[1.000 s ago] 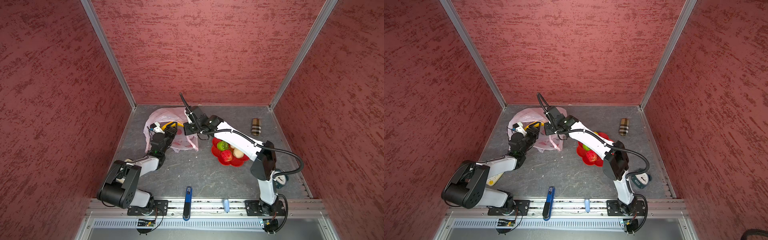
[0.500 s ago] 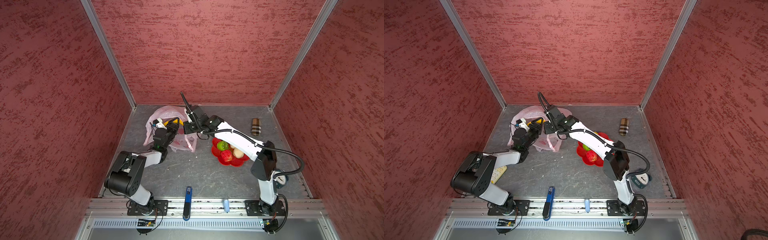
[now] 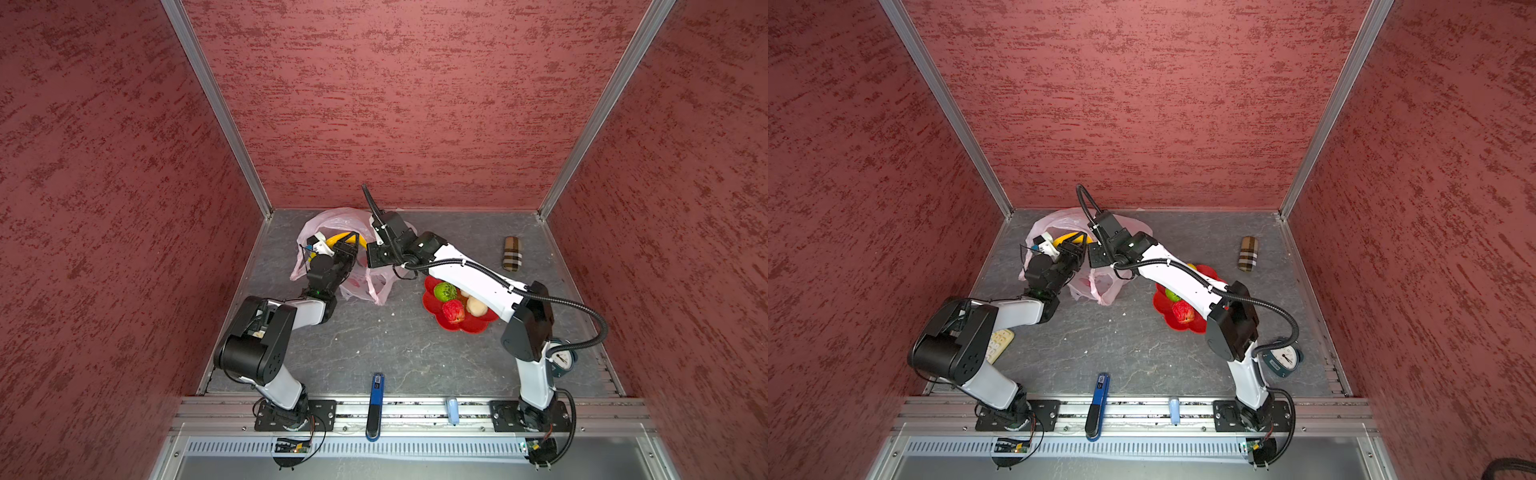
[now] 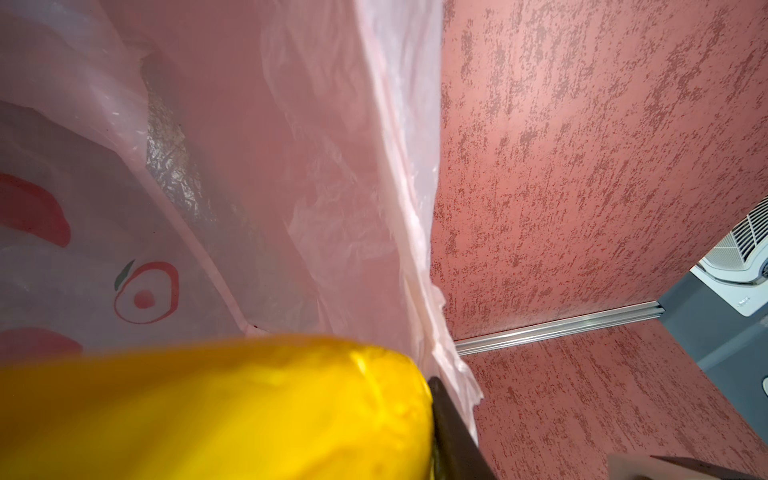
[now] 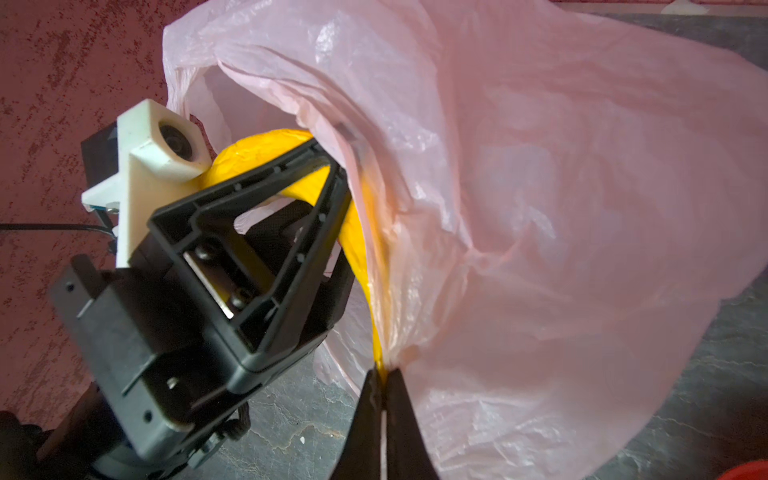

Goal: Take fruits out of the plastic bag
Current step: Pick up the fruit from the plastic bag.

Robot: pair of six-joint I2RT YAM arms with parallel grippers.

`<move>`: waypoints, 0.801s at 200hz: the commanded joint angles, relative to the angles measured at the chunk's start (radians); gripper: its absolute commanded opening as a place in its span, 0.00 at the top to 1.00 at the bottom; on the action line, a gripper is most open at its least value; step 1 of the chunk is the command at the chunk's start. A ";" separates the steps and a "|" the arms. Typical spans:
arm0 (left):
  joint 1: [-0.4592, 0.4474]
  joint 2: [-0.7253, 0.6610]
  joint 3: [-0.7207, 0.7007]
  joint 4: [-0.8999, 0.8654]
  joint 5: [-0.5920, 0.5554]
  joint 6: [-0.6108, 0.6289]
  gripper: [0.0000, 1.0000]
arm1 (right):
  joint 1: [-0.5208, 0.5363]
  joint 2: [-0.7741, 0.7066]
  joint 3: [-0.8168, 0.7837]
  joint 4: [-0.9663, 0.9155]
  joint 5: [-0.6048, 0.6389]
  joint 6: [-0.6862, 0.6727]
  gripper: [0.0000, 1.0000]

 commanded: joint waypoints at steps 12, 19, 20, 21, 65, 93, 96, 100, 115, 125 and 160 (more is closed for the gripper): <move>0.010 -0.010 -0.006 0.000 -0.005 0.009 0.85 | 0.011 -0.057 -0.020 0.017 0.032 0.011 0.60; 0.013 -0.018 -0.009 -0.017 -0.004 0.011 0.85 | 0.012 -0.061 -0.019 0.014 0.042 0.011 0.51; 0.012 -0.020 -0.009 -0.019 -0.003 0.011 0.85 | 0.011 -0.063 -0.019 0.014 0.044 0.011 0.50; 0.012 -0.021 -0.009 -0.024 -0.003 0.012 0.85 | 0.011 -0.064 -0.019 0.013 0.046 0.010 0.50; 0.030 -0.166 0.032 -0.386 0.056 0.098 0.87 | 0.009 -0.134 -0.037 0.007 0.086 -0.034 0.36; 0.048 -0.281 0.133 -0.803 0.133 0.209 0.89 | 0.008 -0.170 -0.032 -0.008 0.073 -0.089 0.35; 0.047 -0.293 0.144 -0.850 0.134 0.223 0.89 | 0.008 -0.172 -0.033 -0.009 0.071 -0.094 0.35; 0.049 -0.309 0.157 -0.894 0.139 0.245 0.89 | 0.007 -0.174 -0.032 -0.010 0.068 -0.103 0.35; 0.049 -0.360 0.203 -1.065 0.143 0.307 0.89 | 0.004 -0.175 -0.026 -0.013 0.055 -0.127 0.36; 0.052 -0.391 0.222 -1.143 0.165 0.328 0.89 | 0.005 -0.169 -0.017 -0.017 0.035 -0.148 0.36; 0.069 -0.473 0.274 -1.304 0.343 0.398 0.89 | -0.003 -0.193 -0.017 0.009 -0.052 -0.174 0.38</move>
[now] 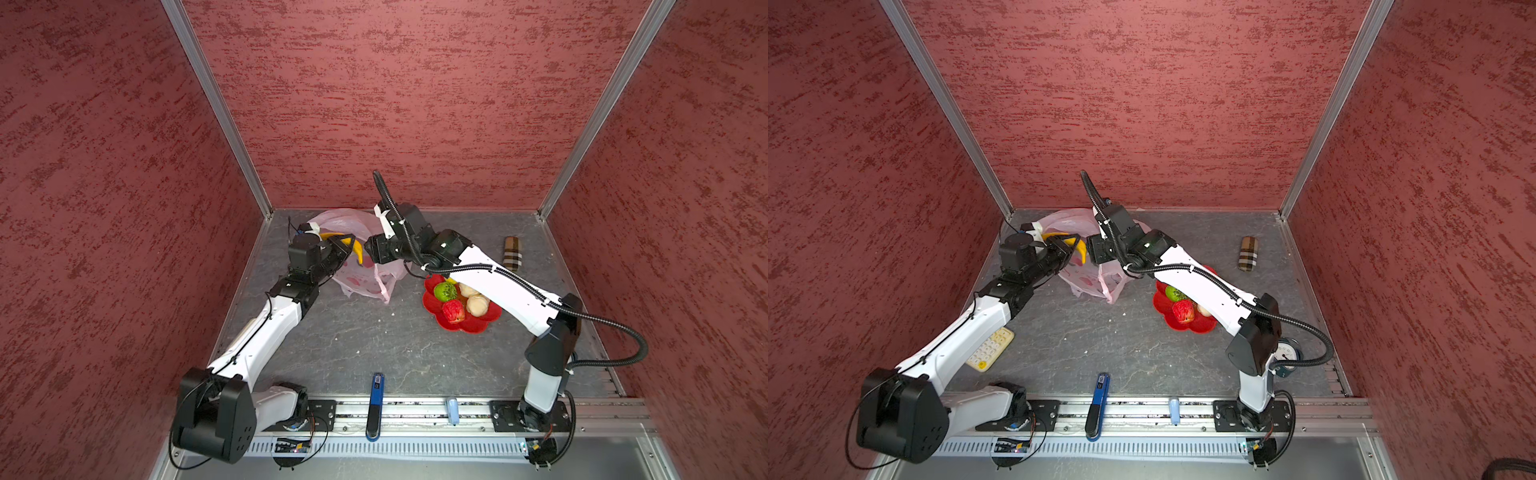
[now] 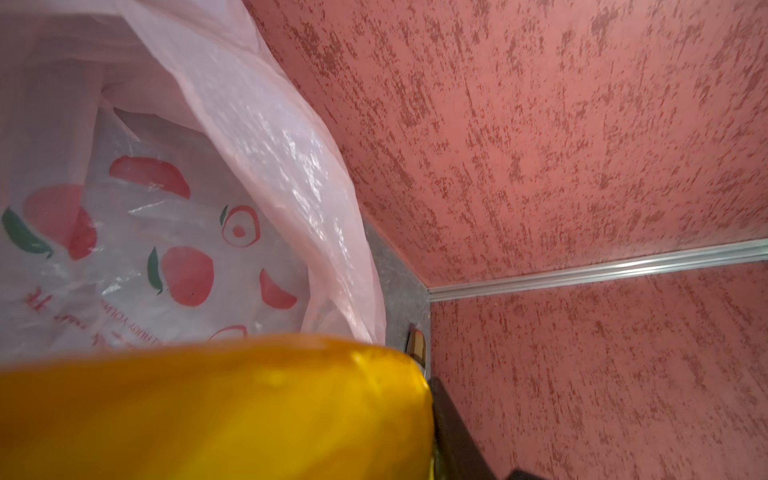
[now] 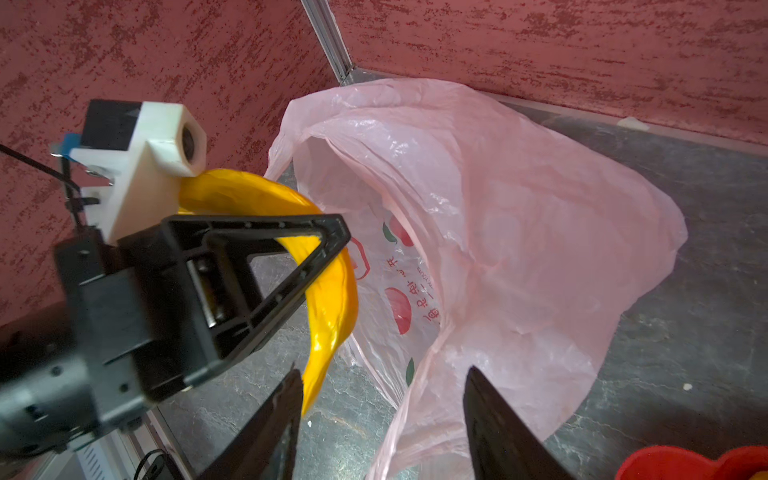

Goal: Take fruits out of the plastic bag
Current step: Pick up the fruit from the plastic bag.

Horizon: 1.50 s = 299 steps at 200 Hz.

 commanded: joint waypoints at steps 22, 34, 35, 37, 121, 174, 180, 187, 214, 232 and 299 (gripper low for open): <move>0.016 -0.074 0.010 -0.132 0.262 0.136 0.88 | -0.017 -0.053 0.010 0.018 -0.166 -0.044 0.40; 0.015 -0.087 -0.006 -0.065 0.276 0.148 0.88 | -0.020 -0.075 -0.010 0.031 -0.230 -0.039 0.40; 0.015 -0.088 -0.008 -0.063 0.275 0.150 0.88 | -0.021 -0.077 -0.013 0.031 -0.235 -0.037 0.40; 0.015 -0.089 -0.010 -0.052 0.274 0.150 0.88 | -0.022 -0.080 -0.017 0.033 -0.247 -0.035 0.40; -0.036 -0.058 -0.036 0.208 0.236 0.140 0.88 | -0.023 -0.082 -0.026 -0.078 -0.323 -0.018 0.50; -0.060 -0.042 -0.030 0.254 0.248 0.111 0.88 | -0.022 -0.035 0.018 -0.140 -0.260 -0.041 0.51; -0.067 -0.040 -0.034 0.263 0.251 0.107 0.88 | -0.021 -0.028 0.026 -0.142 -0.254 -0.041 0.51; -0.074 -0.038 -0.038 0.271 0.251 0.100 0.88 | -0.022 -0.019 0.037 -0.146 -0.246 -0.041 0.51; -0.111 -0.039 -0.051 0.283 0.243 0.096 0.88 | -0.022 -0.001 0.056 -0.132 -0.216 -0.032 0.57; -0.130 -0.036 -0.054 0.273 0.237 0.102 0.88 | -0.022 0.002 0.059 -0.130 -0.197 -0.025 0.71; -0.141 -0.013 -0.059 0.303 0.205 0.107 0.58 | -0.026 -0.063 -0.063 -0.081 -0.136 0.049 0.94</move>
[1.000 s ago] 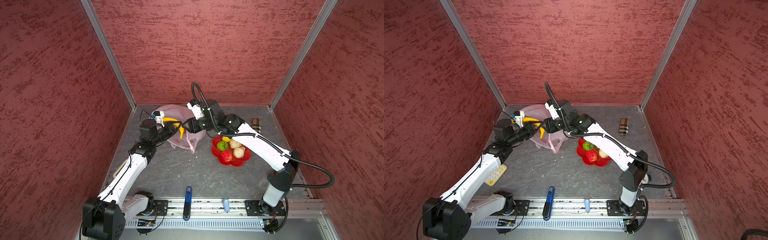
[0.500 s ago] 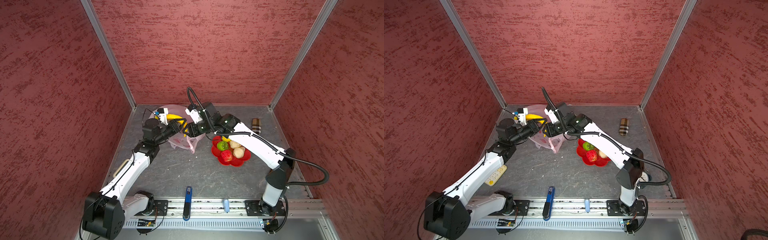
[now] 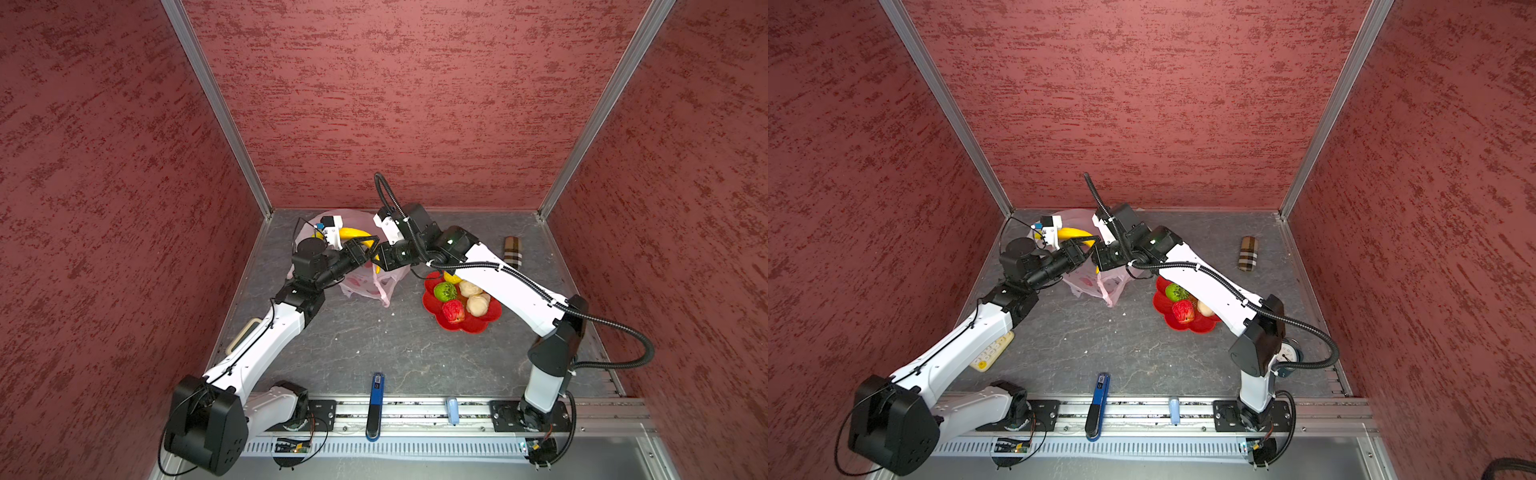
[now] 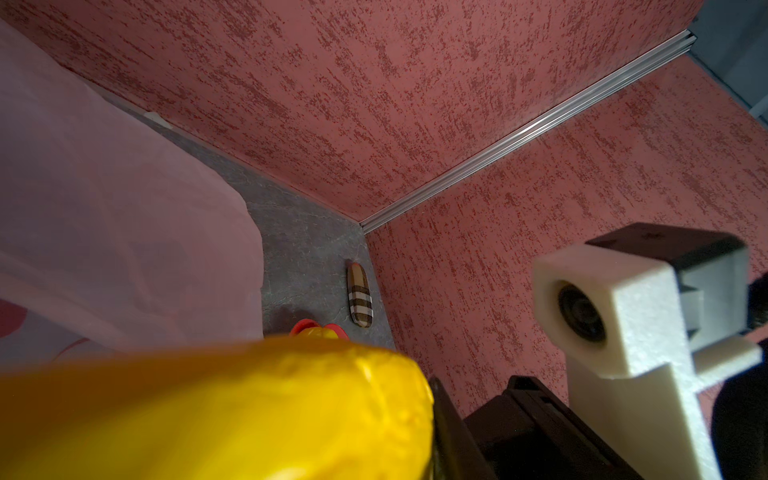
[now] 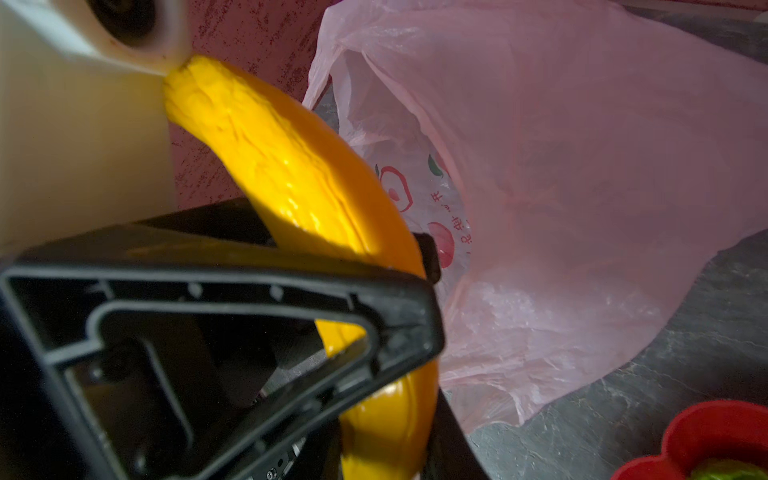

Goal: Take fruits out of the plastic bag
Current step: Pick up the fruit from the plastic bag, then place the fruit on the plate.

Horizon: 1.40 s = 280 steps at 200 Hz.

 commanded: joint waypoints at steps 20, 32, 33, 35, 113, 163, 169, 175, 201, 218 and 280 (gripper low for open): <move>-0.016 0.001 -0.010 0.051 0.020 0.005 0.41 | -0.016 -0.069 -0.120 0.079 0.080 0.066 0.96; -0.014 -0.007 -0.009 0.048 0.007 0.010 0.31 | -0.025 -0.096 -0.174 0.106 0.094 0.098 0.96; -0.012 -0.007 -0.008 0.047 0.006 0.009 0.30 | -0.026 -0.098 -0.179 0.109 0.094 0.100 0.96; -0.011 -0.010 -0.007 0.045 0.004 0.010 0.28 | -0.028 -0.104 -0.188 0.114 0.096 0.106 0.97; 0.017 -0.087 -0.028 -0.052 -0.016 0.066 0.09 | -0.162 -0.393 -0.626 0.178 0.202 0.264 0.98; 0.078 -0.193 -0.063 -0.145 -0.029 0.093 0.09 | -0.280 -0.563 -0.969 0.165 0.212 0.297 0.97; 0.086 -0.208 -0.064 -0.160 -0.031 0.097 0.08 | -0.287 -0.573 -0.994 0.165 0.218 0.298 0.97; 0.092 -0.218 -0.065 -0.172 -0.032 0.099 0.08 | -0.295 -0.580 -1.011 0.166 0.217 0.297 0.97; 0.117 -0.250 -0.071 -0.201 -0.034 0.103 0.08 | -0.340 -0.579 -1.077 0.183 0.196 0.295 0.95; 0.123 -0.262 -0.076 -0.211 -0.037 0.101 0.08 | -0.356 -0.576 -1.102 0.194 0.191 0.297 0.95; 0.129 -0.245 -0.072 -0.208 -0.035 0.104 0.08 | -0.374 -0.599 -1.156 0.209 0.190 0.314 0.67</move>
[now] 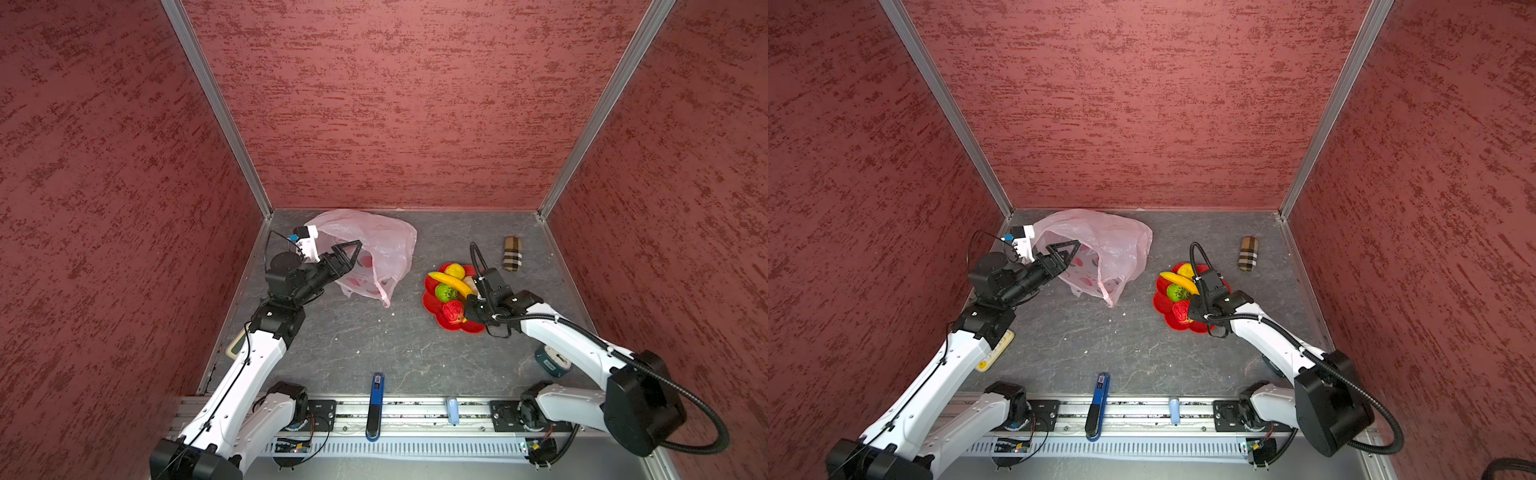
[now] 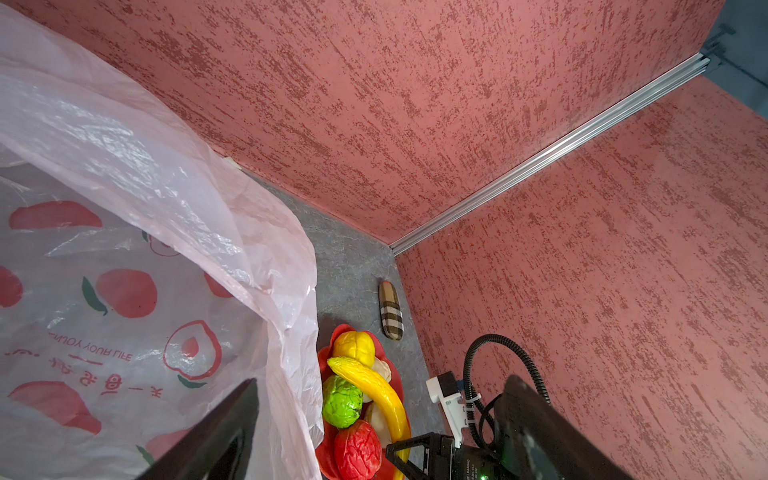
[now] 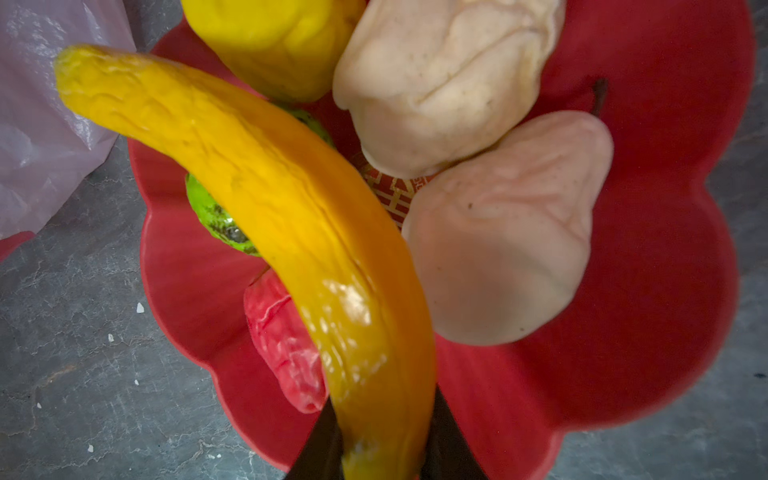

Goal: Take fruits out of the plastic bag
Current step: Place the fruit on the plate, then reset both arms

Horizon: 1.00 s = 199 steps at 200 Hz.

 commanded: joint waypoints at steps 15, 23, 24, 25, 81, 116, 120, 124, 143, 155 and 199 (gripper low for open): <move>0.015 0.007 0.001 -0.009 -0.002 0.023 0.08 | -0.008 -0.034 -0.006 -0.002 0.016 0.021 0.54; 0.022 0.005 0.003 -0.014 -0.003 0.029 0.08 | -0.007 -0.044 0.001 -0.009 0.021 0.020 0.49; 0.023 0.005 0.003 -0.014 -0.003 0.030 0.08 | -0.008 -0.044 0.001 -0.010 0.022 0.019 0.48; 0.024 0.005 0.003 -0.015 -0.003 0.030 0.08 | -0.008 -0.045 0.003 -0.012 0.023 0.018 0.48; 0.178 -0.013 0.021 -0.091 0.035 0.084 0.06 | -0.009 -0.133 0.103 -0.076 0.078 -0.023 0.15; 0.363 -0.009 0.027 -0.248 -0.002 0.180 0.01 | -0.106 -0.208 0.148 0.029 0.202 -0.090 0.01; 0.382 -0.005 0.022 -0.258 -0.004 0.190 0.01 | -0.129 -0.216 0.142 0.056 0.220 -0.097 0.01; 0.407 0.000 0.017 -0.266 -0.008 0.198 0.01 | -0.152 -0.225 0.134 0.090 0.236 -0.102 0.01; 0.486 0.026 -0.012 -0.307 -0.088 0.237 0.01 | -0.272 -0.273 0.043 0.303 0.305 -0.137 0.01; 0.513 0.044 -0.034 -0.313 -0.162 0.269 0.01 | -0.327 -0.301 -0.040 0.451 0.380 -0.177 0.01; 0.511 0.128 -0.128 -0.200 -0.345 0.401 0.01 | -0.372 -0.293 -0.238 0.769 0.581 -0.390 0.01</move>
